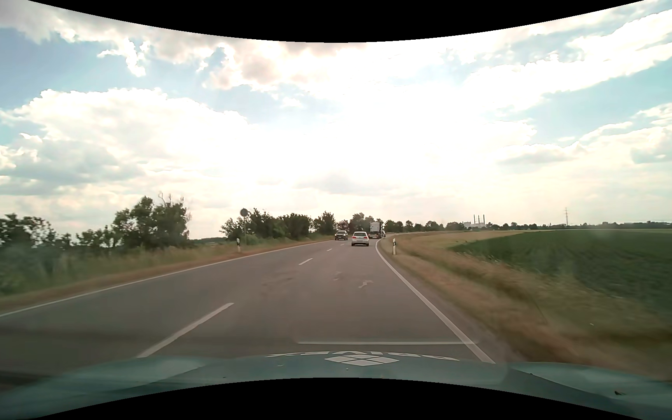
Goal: Follow the waypoints while adhering to traffic rules and regulations
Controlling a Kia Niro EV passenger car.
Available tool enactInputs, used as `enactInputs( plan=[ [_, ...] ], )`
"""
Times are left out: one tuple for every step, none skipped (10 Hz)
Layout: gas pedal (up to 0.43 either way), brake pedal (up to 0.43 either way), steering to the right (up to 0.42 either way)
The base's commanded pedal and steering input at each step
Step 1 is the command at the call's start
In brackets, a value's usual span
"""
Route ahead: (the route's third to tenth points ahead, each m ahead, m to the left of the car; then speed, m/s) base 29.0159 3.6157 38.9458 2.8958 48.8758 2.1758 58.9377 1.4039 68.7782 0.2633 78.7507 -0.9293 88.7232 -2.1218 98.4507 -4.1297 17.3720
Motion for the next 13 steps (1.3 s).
enactInputs(
  plan=[
    [0.22,0.0,0.006],
    [0.22,0.0,0.006],
    [0.22,0.0,0.006],
    [0.22,0.0,0.006],
    [0.22,0.0,0.006],
    [0.22,0.0,0.006],
    [0.22,0.0,0.006],
    [0.228,0.0,0.007],
    [0.228,0.0,0.007],
    [0.228,0.0,0.007],
    [0.228,0.0,0.007],
    [0.228,0.0,0.007],
    [0.228,0.0,0.008]
  ],
)
